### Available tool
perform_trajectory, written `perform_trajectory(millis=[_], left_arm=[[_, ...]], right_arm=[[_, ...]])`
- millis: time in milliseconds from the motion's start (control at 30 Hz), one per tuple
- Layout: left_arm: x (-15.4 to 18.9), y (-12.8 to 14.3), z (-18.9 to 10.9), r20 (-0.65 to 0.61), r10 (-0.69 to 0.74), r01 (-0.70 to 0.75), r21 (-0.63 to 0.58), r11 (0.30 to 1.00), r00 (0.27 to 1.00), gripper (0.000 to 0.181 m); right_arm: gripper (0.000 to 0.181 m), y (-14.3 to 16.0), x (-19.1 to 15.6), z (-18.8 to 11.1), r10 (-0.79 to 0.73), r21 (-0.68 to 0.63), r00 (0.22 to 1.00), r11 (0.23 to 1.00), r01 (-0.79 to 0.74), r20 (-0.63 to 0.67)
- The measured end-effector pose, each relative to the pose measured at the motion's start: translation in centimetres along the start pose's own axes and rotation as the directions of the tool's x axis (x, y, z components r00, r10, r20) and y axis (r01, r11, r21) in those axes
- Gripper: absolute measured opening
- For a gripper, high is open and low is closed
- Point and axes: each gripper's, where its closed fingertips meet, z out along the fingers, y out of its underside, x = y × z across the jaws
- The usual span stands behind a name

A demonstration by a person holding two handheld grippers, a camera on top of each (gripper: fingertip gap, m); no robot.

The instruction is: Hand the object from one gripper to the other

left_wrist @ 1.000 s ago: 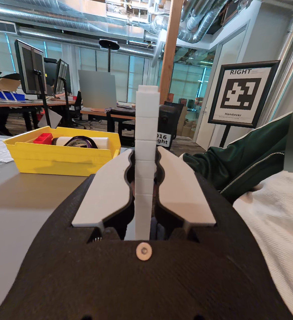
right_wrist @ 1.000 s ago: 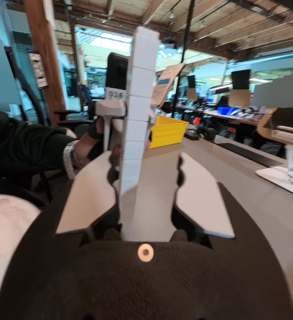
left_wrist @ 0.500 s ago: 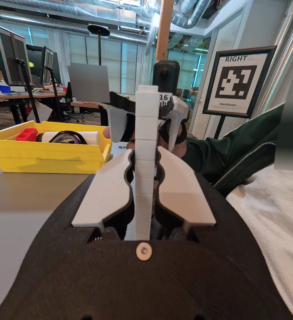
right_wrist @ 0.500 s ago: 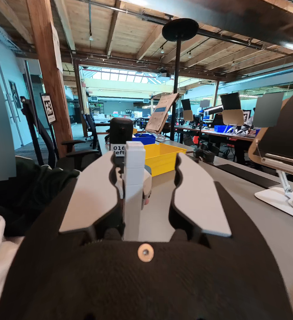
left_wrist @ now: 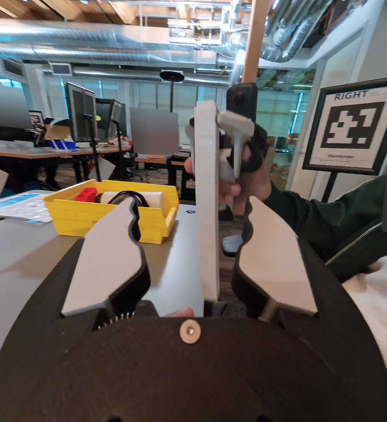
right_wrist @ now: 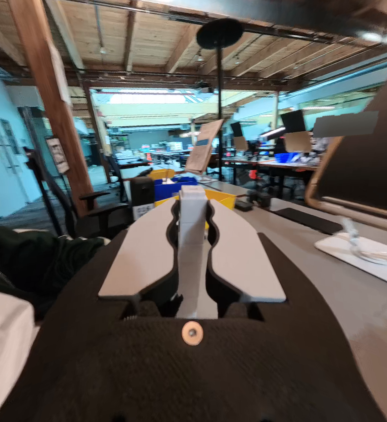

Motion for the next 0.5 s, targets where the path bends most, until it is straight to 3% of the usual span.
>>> perform_trajectory(millis=[100, 233, 367, 500], left_arm=[[-0.6, -0.3, -0.8, 0.035, 0.017, -0.017, -0.004, 1.000, 0.999, 0.086], [-0.9, 0.6, -2.1, 0.079, 0.023, -0.020, -0.033, 0.999, 0.997, 0.085], [-1.2, 2.1, -3.5, 0.112, 0.048, -0.038, -0.091, 0.995, 0.993, 0.083], [-1.4, 2.4, -4.2, 0.129, 0.053, -0.040, -0.101, 0.994, 0.990, 0.081]], right_arm=[[0.023, -4.0, 5.4, -3.8, -0.076, -0.060, 0.981, 0.996, 0.066, -0.181], [0.023, -6.5, 14.6, -9.1, -0.147, -0.188, 0.879, 0.980, 0.067, -0.453], [0.022, -4.7, 22.2, -11.9, -0.061, -0.265, 0.795, 0.956, -0.128, -0.603], [0.022, -1.1, 28.3, -12.0, -0.049, -0.355, 0.737, 0.897, -0.265, -0.674]])
